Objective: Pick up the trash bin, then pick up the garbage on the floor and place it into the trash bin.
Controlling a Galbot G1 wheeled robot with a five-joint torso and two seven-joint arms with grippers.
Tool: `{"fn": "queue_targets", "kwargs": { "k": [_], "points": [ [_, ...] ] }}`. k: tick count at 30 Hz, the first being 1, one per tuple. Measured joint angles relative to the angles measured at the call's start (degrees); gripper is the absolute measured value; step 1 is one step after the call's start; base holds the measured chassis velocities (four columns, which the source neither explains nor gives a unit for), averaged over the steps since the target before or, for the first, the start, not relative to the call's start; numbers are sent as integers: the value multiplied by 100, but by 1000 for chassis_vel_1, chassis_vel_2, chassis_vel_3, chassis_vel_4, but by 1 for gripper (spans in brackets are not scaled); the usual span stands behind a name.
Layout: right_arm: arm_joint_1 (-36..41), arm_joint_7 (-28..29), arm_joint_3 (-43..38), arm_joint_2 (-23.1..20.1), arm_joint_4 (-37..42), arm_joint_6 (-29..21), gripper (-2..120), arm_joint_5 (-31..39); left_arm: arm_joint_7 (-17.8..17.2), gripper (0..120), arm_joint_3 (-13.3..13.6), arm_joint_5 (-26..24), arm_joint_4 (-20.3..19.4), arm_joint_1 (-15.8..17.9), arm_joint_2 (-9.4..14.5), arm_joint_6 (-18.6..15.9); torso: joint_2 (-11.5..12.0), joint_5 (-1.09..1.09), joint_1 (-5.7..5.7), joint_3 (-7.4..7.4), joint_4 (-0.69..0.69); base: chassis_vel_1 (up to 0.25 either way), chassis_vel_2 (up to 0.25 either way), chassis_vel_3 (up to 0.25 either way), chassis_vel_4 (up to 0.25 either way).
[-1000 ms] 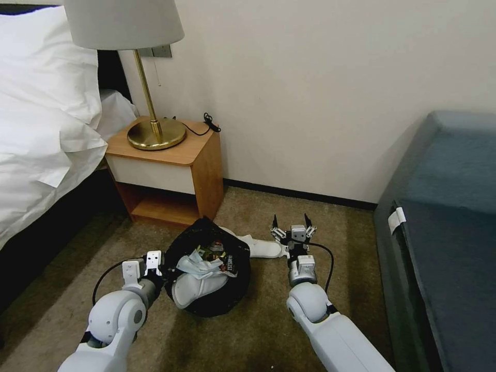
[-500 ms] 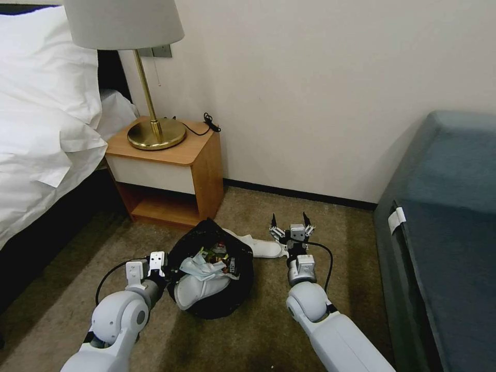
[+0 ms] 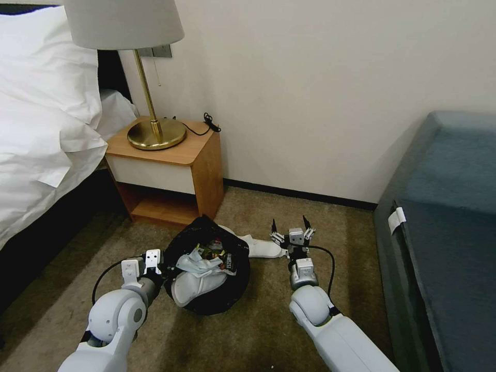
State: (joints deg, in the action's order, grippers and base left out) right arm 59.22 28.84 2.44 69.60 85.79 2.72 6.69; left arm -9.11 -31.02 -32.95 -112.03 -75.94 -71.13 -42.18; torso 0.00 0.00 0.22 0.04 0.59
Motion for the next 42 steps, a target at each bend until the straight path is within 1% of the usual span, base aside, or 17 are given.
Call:
{"fn": "queue_targets", "kwargs": {
  "k": [2, 3, 5, 6, 8, 12, 13, 14, 16, 18, 20, 26, 32, 35, 42],
  "points": [
    [19, 49, 129, -220, -47, -353, 100, -13, 11, 0, -1, -12, 16, 41, 35, 3, 0, 0, 0, 0, 1, 0, 0, 0, 0],
    [19, 49, 129, -220, -47, -353, 100, -13, 11, 0, -1, -12, 16, 41, 35, 3, 0, 0, 0, 0, 1, 0, 0, 0, 0],
    [20, 41, 268, -426, -103, -577, 100, -52, 14, 0, -29, -37, 32, 78, 60, 4, 0, -1, 0, 0, -1, 0, 0, 0, 0],
    [20, 41, 268, -426, -103, -577, 100, -52, 14, 0, -29, -37, 32, 78, 60, 4, 0, -1, 0, 0, -1, 0, 0, 0, 0],
    [10, -51, 375, -598, -191, -706, 100, -137, 21, 0, -70, -52, 45, 97, 62, 4, 0, 0, 0, 0, 1, 0, 0, 0, 0],
    [-29, -202, 500, -767, -313, -808, 100, -265, 27, 0, -141, -66, 51, 97, 55, 5, 0, 0, 0, 0, 1, 0, 0, 0, 0],
    [-48, -275, 546, -820, -353, -843, 100, -319, 27, 0, -162, -67, 51, 90, 55, 6, 0, 0, 0, 0, 0, 0, 0, 0, 0],
    [-109, -492, 708, -942, -474, -893, 100, -474, 41, 0, -189, -67, 51, 59, 50, 6, 0, 0, 0, 0, -1, 0, 0, 0, 0],
    [-152, -570, 805, -985, -550, -895, 100, -552, 51, 0, -197, -62, 52, 52, 40, 6, 0, 1, 0, 0, 0, 0, 0, 0, 0],
    [-196, -636, 888, -998, -630, -893, 100, -629, 55, 0, -199, -51, 59, 53, 21, 6, 0, 0, 0, 0, 0, 0, 0, 0, 0],
    [-303, -814, 1024, -985, -779, -880, 100, -849, 65, 0, -197, -27, 68, 62, -24, 6, 0, 0, 0, 0, 0, 0, 0, 0, 0],
    [-475, -1000, 1329, -983, -900, -907, 100, -983, 70, 0, -191, -10, 85, 82, -62, 6, 0, 0, 0, 0, 0, 0, 0, 0, 0],
    [-643, -1060, 1645, -962, -1010, -901, 100, -1061, 116, 0, -196, 57, 131, 75, -127, 6, 0, 1, 0, 0, 0, 0, 0, 0, 0],
    [-803, -1067, 1855, -886, -1110, -863, 100, -1096, 134, 0, -175, 88, 160, 70, -164, 6, 0, 1, 0, 0, -1, 0, 0, 0, 0],
    [-922, -1129, 2036, -845, -1278, -783, 100, -1110, 173, 0, -128, 122, 173, 65, -199, 6, 0, 0, 0, 0, 0, 0, 0, 0, 0]
  ]
}}
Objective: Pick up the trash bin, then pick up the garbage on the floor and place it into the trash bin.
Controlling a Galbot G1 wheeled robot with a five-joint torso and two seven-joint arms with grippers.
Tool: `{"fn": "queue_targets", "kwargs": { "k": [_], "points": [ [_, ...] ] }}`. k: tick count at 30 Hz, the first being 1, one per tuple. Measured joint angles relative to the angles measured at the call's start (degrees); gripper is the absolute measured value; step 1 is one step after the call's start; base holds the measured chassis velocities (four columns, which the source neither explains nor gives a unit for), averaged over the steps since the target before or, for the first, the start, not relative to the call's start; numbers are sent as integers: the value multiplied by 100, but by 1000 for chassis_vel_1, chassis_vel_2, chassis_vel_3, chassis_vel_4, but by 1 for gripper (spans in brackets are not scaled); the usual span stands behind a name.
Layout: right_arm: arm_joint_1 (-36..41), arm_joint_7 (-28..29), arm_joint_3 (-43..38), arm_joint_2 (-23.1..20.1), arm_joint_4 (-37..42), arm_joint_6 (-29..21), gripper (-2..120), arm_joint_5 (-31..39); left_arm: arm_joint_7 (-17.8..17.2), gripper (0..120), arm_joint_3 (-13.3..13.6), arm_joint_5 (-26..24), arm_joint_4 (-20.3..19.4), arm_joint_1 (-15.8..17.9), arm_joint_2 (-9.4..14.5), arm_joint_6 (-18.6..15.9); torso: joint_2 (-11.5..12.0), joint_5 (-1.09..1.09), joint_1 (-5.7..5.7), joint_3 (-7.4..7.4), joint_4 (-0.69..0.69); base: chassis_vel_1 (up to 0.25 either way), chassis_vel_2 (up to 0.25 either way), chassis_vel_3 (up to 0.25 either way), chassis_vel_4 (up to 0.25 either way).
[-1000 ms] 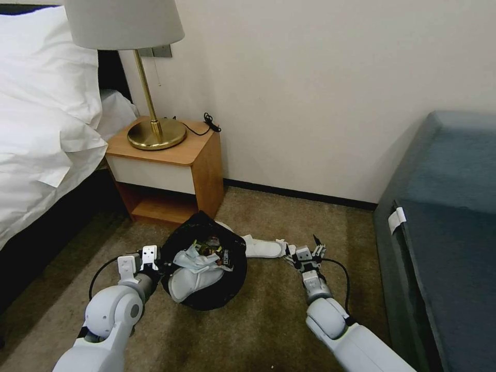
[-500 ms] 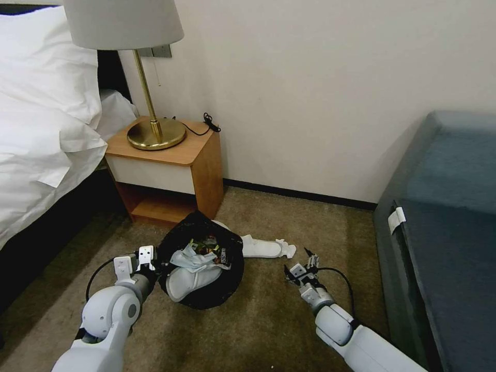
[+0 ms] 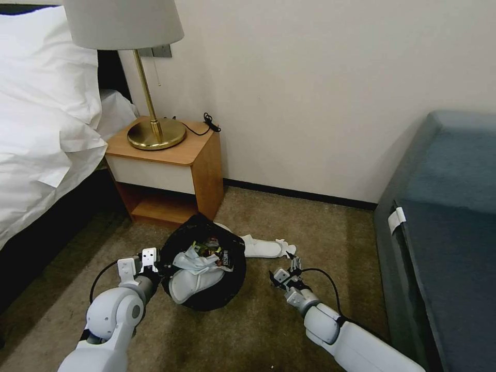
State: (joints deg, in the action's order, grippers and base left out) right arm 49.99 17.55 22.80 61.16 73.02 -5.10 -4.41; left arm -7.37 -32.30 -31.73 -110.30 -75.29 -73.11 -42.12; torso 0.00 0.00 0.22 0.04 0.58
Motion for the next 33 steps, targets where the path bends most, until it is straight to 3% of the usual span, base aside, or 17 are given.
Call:
{"fn": "queue_targets", "kwargs": {
  "k": [11, 16, 33],
  "points": [
    [-224, -140, 146, 232, -493, 142, 100, -88, 24, 0, 1, 34, -6, -4, -77, -1, 0, 0, 0, 0, 1, 0, 0, 0, 0],
    [-437, -179, 149, 566, -1017, 268, 100, -258, 28, 0, 2, 85, -36, -74, -102, -2, 0, -2, 0, 0, -2, 0, 0, 0, 0],
    [-750, -183, 199, 936, -1415, 342, 100, -391, 62, 0, 19, 203, -65, -153, -173, -2, 0, 0, 0, 0, 0, 0, 0, 0, 0]
  ]
}}
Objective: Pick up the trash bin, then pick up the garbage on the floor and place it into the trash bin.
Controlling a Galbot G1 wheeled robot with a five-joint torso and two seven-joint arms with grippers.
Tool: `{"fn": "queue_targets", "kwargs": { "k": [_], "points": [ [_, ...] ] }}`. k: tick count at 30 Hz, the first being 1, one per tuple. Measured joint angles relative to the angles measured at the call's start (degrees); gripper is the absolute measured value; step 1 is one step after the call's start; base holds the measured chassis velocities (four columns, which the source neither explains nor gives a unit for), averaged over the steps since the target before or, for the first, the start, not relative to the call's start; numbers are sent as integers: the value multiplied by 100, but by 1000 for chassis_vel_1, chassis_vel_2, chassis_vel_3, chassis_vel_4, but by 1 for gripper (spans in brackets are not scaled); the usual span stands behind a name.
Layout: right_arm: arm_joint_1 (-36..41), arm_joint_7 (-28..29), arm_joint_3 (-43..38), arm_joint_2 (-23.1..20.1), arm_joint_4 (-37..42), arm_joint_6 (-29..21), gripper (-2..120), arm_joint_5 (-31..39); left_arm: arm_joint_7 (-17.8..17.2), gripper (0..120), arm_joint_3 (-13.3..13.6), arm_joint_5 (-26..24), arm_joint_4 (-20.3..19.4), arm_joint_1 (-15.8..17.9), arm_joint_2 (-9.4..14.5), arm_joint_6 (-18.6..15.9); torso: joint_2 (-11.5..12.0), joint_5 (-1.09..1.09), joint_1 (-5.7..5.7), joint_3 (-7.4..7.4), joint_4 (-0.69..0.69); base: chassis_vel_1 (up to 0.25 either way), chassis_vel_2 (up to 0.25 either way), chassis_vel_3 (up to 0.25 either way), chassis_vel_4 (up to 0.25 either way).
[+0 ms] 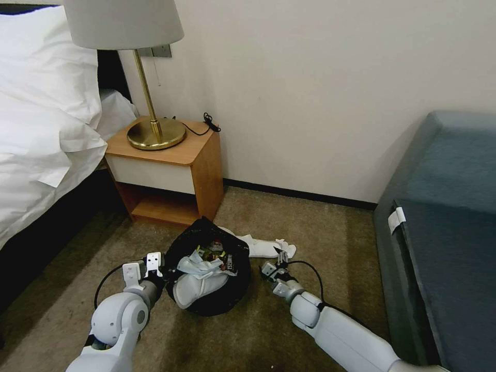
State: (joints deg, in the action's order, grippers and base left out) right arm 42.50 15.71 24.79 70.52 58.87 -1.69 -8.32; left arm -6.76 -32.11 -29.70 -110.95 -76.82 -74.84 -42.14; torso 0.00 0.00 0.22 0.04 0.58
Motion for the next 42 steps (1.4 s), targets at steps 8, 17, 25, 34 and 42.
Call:
{"fn": "queue_targets", "kwargs": {
  "k": [8, 17, 25, 34, 42],
  "points": [
    [-171, 1, 113, 160, -217, 68, 100, -39, 68, 0, -16, 76, -15, -75, -19, 0, 0, 1, 0, 0, 0, 0, 0, 0, 0],
    [-293, -24, 103, 370, -642, 296, 100, -244, 83, 0, -4, 122, -30, -98, -67, 0, 0, 0, 0, 0, 1, 0, 0, 0, 0],
    [-439, -45, 51, 497, -982, 416, 100, -344, 101, 0, -38, 166, -32, -152, -112, 0, 0, 0, 0, 0, 1, 0, 0, 0, 0],
    [-540, -23, -62, 686, -1391, 502, 100, -462, 124, 0, -64, 210, -39, -208, -140, 6, 0, 0, 0, 0, 0, 0, 0, 0, 0],
    [-638, -16, -61, 781, -1598, 578, 100, -478, 158, 0, -61, 272, -84, -272, -175, 28, 0, 0, 0, 0, 1, 0, 0, 0, 0]
  ]
}}
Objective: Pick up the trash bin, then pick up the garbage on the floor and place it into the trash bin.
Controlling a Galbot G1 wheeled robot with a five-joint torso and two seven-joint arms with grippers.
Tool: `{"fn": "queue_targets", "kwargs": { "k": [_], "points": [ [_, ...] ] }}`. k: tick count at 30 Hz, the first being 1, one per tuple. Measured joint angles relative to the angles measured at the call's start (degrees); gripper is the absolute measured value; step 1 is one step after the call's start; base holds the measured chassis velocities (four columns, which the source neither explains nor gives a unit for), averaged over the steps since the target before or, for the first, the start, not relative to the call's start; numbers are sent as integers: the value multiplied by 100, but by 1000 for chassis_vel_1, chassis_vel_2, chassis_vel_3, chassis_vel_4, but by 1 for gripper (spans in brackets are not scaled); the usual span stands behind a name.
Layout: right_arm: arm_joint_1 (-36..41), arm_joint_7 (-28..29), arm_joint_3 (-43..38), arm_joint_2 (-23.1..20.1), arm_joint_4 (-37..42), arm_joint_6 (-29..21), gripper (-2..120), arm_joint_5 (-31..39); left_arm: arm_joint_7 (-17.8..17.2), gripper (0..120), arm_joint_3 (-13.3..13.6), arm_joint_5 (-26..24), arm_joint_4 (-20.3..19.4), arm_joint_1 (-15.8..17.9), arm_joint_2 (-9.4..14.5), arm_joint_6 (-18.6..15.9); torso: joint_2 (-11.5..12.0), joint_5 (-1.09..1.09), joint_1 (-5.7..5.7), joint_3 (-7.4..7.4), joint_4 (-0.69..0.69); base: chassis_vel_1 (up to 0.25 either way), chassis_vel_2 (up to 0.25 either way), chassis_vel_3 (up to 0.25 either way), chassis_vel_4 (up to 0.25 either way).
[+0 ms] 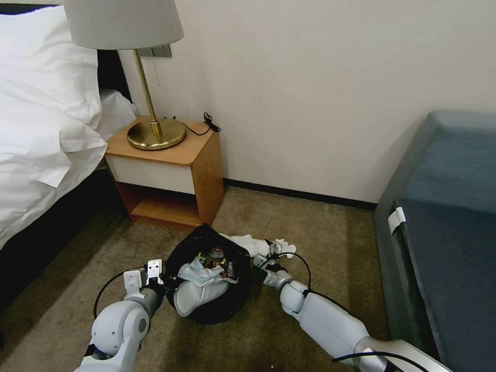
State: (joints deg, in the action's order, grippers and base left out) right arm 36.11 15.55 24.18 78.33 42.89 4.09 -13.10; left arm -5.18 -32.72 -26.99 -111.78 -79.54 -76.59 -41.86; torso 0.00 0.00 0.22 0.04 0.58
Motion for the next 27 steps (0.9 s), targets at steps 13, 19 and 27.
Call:
{"fn": "queue_targets", "kwargs": {
  "k": [13, 19, 27],
  "points": [
    [-142, 7, 54, 99, -130, 94, 100, 5, 43, 0, 9, 82, -47, -81, -55, 19, 0, 0, 0, 0, 0, 0, 0, 0, 0],
    [-231, 13, 20, 202, -235, 167, 100, 23, 54, 0, 23, 131, -61, -125, -86, 28, 0, 0, 0, 0, -1, 0, 0, 0, 0],
    [-352, -2, -156, 396, -448, 303, 100, 55, 66, 0, 20, 186, -89, -180, -126, 40, 0, 0, 0, 0, 0, 0, 0, 0, 0]
  ]
}}
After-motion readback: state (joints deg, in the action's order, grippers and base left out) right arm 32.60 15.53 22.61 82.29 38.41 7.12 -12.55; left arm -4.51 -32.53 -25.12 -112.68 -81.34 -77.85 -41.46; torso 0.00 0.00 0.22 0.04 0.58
